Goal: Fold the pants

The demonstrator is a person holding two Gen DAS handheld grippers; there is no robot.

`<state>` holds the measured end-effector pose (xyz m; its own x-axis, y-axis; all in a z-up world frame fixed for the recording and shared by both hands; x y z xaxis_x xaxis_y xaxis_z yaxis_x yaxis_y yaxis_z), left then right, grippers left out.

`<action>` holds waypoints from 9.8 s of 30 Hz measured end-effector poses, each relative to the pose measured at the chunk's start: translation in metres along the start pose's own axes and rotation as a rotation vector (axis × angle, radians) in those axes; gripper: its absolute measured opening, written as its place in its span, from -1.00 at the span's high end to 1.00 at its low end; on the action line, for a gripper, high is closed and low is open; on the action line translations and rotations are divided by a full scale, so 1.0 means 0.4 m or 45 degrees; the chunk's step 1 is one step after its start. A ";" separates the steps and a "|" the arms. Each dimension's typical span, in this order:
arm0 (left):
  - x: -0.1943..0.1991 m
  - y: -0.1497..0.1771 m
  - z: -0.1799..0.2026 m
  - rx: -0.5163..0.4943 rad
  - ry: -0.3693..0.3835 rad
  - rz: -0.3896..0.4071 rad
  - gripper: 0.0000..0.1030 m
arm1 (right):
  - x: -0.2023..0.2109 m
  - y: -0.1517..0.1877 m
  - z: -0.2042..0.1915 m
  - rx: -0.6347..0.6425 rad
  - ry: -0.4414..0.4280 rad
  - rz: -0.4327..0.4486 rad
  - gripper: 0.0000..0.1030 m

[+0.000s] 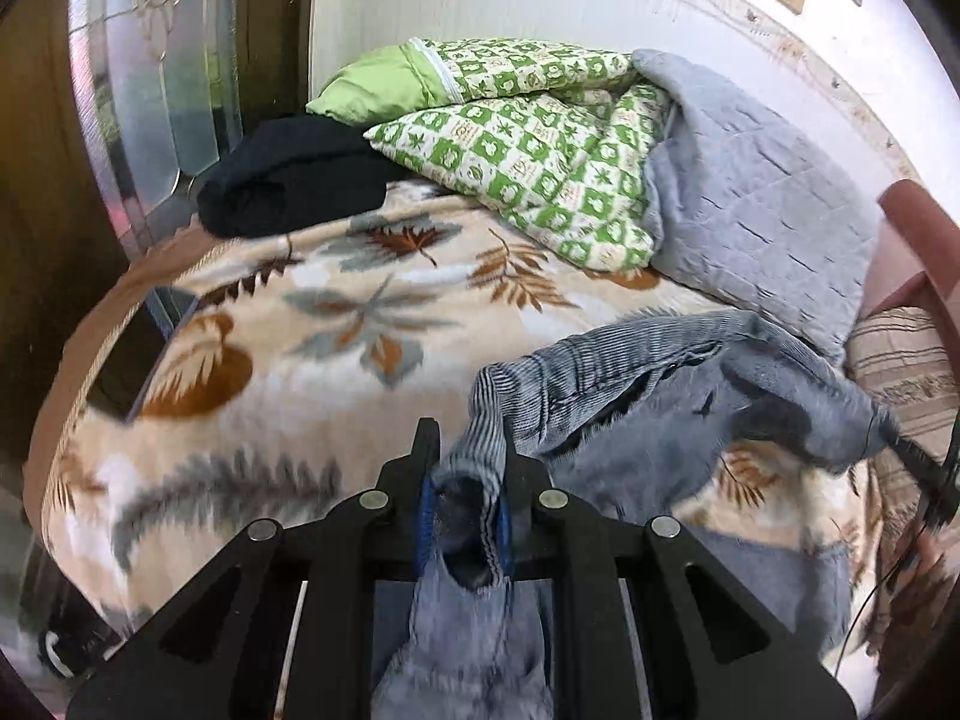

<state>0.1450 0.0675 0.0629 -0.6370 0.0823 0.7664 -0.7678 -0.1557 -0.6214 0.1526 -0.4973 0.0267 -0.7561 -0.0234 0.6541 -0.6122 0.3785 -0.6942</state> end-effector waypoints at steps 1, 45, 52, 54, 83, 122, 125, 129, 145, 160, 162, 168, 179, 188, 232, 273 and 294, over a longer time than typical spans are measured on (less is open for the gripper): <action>0.012 0.019 -0.004 0.009 0.012 -0.005 0.73 | 0.038 0.041 0.019 -0.026 0.002 0.001 0.76; -0.121 0.319 -0.080 0.626 0.427 -0.519 -0.11 | 0.063 0.566 -0.164 -0.472 -0.351 -0.295 -0.15; -0.166 0.318 -0.064 0.612 0.403 -0.550 0.10 | 0.020 0.558 -0.184 -0.528 -0.402 -0.276 0.87; -0.155 0.310 -0.063 0.589 0.424 -0.541 0.59 | 0.021 0.548 -0.202 -0.483 -0.394 -0.280 0.92; -0.034 0.423 -0.088 0.563 0.502 -0.480 -0.09 | 0.193 0.690 -0.159 -0.652 -0.606 -0.332 -0.02; -0.076 0.470 -0.114 0.554 0.345 -0.572 0.63 | 0.226 0.601 0.324 -0.909 -0.129 -0.035 0.41; -0.054 0.440 -0.096 0.555 0.359 -0.534 0.64 | 0.221 0.561 0.318 -0.849 -0.180 0.006 0.87; -0.039 0.416 -0.051 0.460 0.358 -0.495 0.63 | 0.346 0.458 0.323 -0.721 -0.217 0.201 0.88; 0.026 0.443 -0.128 0.335 0.495 -0.598 0.59 | 0.372 0.582 0.411 -0.730 0.080 0.047 0.53; -0.175 0.242 -0.284 0.576 0.433 -0.574 -0.14 | -0.118 0.295 -0.309 -0.019 -0.430 -0.406 -0.10; -0.187 0.246 -0.289 0.588 0.450 -0.589 -0.15 | -0.205 0.297 -0.401 0.080 -0.428 -0.462 -0.10; -0.213 0.250 -0.265 0.585 0.608 -0.680 -0.34 | -0.379 0.360 -0.538 0.351 -0.430 -0.688 0.21; -0.234 0.234 -0.188 0.339 0.402 -0.629 -0.12 | -0.386 0.390 -0.570 0.714 -0.170 -0.531 1.00; -0.031 0.259 -0.201 0.350 0.516 -0.530 -0.20 | -0.203 0.300 -0.350 0.220 -0.202 -0.379 0.34; 0.016 0.444 -0.130 0.262 0.542 -0.700 0.13 | 0.268 0.386 0.418 -0.467 0.130 -0.073 0.05; -0.417 0.522 1.356 -0.827 0.635 -1.114 -0.31 | 0.259 0.731 0.467 -1.098 -0.639 0.215 -0.01; -0.333 0.668 1.418 -1.312 1.048 -1.197 -0.54 | 0.276 0.753 0.481 -1.142 -0.741 0.300 0.23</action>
<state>0.0632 -0.5436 -0.1131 0.4581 0.2923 0.8395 -0.3880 0.9154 -0.1070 -0.1597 -0.5640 -0.1681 -0.9702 -0.2063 0.1272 -0.2251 0.9615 -0.1578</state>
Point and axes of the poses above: each gripper's, at about its wrist camera, not at the fingertips, and x roughly against the way its jaws point, z to its right, y to its underside, the point moved 3 cm from there along -x, roughly the way its jaws point, and after that the axes turned 4 degrees about z, right-handed, at the moved point
